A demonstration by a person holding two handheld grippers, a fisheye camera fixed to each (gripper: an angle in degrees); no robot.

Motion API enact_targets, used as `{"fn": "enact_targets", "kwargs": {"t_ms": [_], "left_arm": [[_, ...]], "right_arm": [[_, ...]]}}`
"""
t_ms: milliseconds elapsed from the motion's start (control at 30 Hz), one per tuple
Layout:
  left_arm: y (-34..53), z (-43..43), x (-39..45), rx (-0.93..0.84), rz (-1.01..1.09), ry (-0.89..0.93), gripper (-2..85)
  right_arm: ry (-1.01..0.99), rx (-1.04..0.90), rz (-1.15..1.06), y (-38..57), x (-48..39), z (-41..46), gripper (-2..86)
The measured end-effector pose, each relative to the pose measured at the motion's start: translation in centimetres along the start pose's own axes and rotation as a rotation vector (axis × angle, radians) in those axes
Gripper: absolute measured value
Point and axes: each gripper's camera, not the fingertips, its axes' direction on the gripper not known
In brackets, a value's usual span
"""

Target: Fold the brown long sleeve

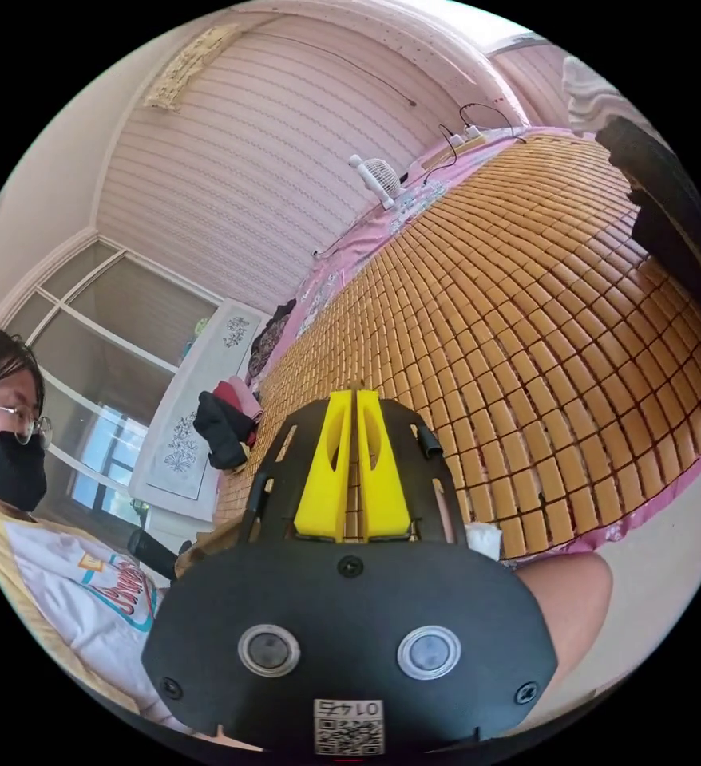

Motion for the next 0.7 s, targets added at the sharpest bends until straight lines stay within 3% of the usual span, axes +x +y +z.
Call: {"fn": "enact_targets", "kwargs": {"t_ms": [200,333,400,533,633,700], "left_arm": [[0.8,-5.0,-4.6,0.126,-0.244,-0.138,-0.1],[3.4,-7.2,-9.5,0.054,-0.456,-0.301,3.9],[5.0,-7.3,-11.8,-0.029,-0.542,-0.394,6.5],[7.1,-8.0,-15.7,-0.118,-0.733,-0.433,9.8],[6.8,-7.9,-16.3,-0.124,-0.715,-0.491,10.6],[6.6,-7.5,-16.9,-0.140,-0.729,-0.516,12.3]], "right_arm": [[-0.077,-0.154,-0.263,-4.1,-9.0,8.3,1.7],[-0.030,-0.289,-0.352,-4.0,-12.3,18.5,5.3],[0.090,-0.420,-0.376,-2.9,-12.2,24.3,9.0],[0.178,-0.436,-0.490,-1.5,-13.3,26.3,11.8],[0.265,-0.453,-0.562,-0.8,-13.8,27.6,12.8],[0.265,-0.575,-0.555,-0.1,-13.7,30.0,13.4]]}}
